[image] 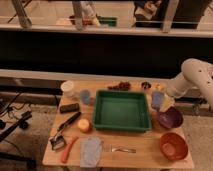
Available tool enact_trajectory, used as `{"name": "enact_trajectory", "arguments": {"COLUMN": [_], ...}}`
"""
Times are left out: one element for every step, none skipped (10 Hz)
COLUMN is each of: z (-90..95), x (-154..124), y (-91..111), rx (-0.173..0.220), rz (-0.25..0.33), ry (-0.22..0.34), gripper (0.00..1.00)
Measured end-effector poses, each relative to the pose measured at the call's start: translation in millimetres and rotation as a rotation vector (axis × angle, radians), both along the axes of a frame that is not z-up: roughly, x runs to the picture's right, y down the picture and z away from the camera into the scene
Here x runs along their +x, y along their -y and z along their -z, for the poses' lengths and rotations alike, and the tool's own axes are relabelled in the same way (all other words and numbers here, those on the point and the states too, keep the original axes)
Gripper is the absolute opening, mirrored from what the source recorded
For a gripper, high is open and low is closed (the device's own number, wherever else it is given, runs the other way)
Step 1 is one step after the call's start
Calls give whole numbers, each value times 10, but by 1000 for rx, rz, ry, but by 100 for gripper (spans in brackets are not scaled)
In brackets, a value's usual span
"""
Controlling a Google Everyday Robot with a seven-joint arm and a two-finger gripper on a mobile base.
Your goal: Place sponge in metal cup
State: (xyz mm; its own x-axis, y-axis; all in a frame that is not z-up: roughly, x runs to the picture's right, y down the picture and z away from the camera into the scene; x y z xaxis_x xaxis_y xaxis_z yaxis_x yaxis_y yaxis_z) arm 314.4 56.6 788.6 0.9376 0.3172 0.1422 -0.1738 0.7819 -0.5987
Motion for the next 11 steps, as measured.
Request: {"name": "enact_trajectory", "arguments": {"z": [-49, -83, -115, -143, -191, -224, -272, -331, -393, -443, -491], "x": [-60, -73, -89, -130, -186, -204, -201, -205, -204, -191, -124], "y": [52, 86, 111, 136, 184, 228, 295, 357, 424, 473, 508], "rx": [1, 4, 9, 11, 24, 39, 60, 74, 87, 97, 99], "rz": [3, 2, 5, 12, 21, 25, 31, 36, 40, 40, 41], "ry": [6, 8, 13, 22, 33, 38, 42, 46, 50, 51, 50], "gripper": [6, 6, 6, 6, 6, 6, 6, 6, 6, 6, 6]}}
